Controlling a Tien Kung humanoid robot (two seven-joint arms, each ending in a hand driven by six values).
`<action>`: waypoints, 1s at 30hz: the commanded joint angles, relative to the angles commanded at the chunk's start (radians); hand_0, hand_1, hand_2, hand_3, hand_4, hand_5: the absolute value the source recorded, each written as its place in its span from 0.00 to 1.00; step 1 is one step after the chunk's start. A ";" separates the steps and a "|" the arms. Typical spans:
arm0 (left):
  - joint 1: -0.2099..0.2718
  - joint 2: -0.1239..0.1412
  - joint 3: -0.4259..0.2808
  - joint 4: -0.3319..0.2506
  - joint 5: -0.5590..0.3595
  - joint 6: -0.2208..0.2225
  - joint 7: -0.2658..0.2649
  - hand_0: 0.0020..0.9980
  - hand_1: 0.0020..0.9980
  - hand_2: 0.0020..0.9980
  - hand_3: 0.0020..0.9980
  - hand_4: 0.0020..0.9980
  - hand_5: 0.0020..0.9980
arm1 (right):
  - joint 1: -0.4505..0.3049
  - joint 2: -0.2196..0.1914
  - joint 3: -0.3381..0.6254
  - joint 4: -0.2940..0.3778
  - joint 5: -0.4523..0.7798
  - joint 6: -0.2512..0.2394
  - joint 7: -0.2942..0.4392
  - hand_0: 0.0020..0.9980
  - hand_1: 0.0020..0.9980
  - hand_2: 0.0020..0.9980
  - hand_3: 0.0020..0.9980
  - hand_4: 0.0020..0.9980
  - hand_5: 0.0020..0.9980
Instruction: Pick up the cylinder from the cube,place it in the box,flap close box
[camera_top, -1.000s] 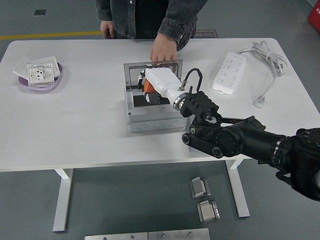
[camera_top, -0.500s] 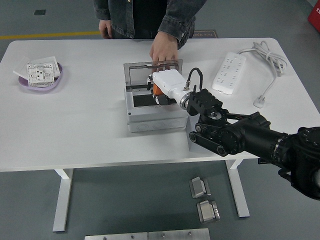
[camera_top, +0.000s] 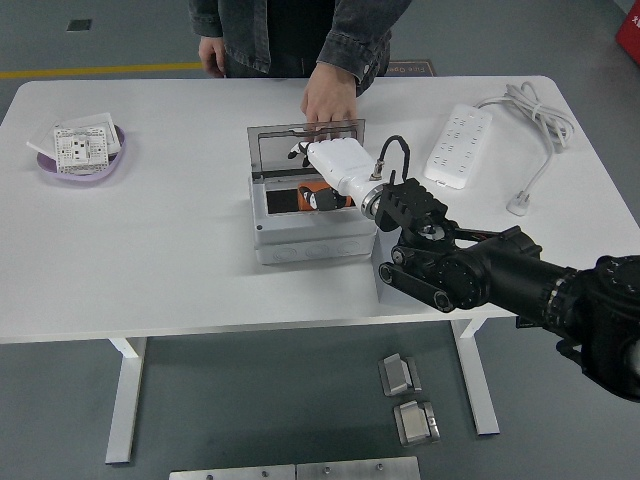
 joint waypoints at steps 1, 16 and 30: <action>0.000 0.000 0.001 0.000 -0.001 0.000 0.000 0.73 0.74 0.70 0.83 0.72 0.41 | 0.000 0.000 -0.002 0.001 0.005 -0.004 0.001 0.72 0.69 0.70 0.83 0.65 0.13; 0.008 -0.004 0.007 0.002 -0.012 0.000 0.001 0.73 0.74 0.70 0.82 0.72 0.41 | -0.052 -0.078 0.154 0.242 -0.046 -0.064 -0.048 0.72 0.69 0.70 0.85 0.65 0.16; 0.001 0.003 0.021 0.000 -0.017 -0.001 0.001 0.73 0.74 0.70 0.82 0.72 0.41 | 0.049 -0.060 0.155 0.158 0.040 -0.018 -0.044 0.72 0.69 0.70 0.84 0.66 0.16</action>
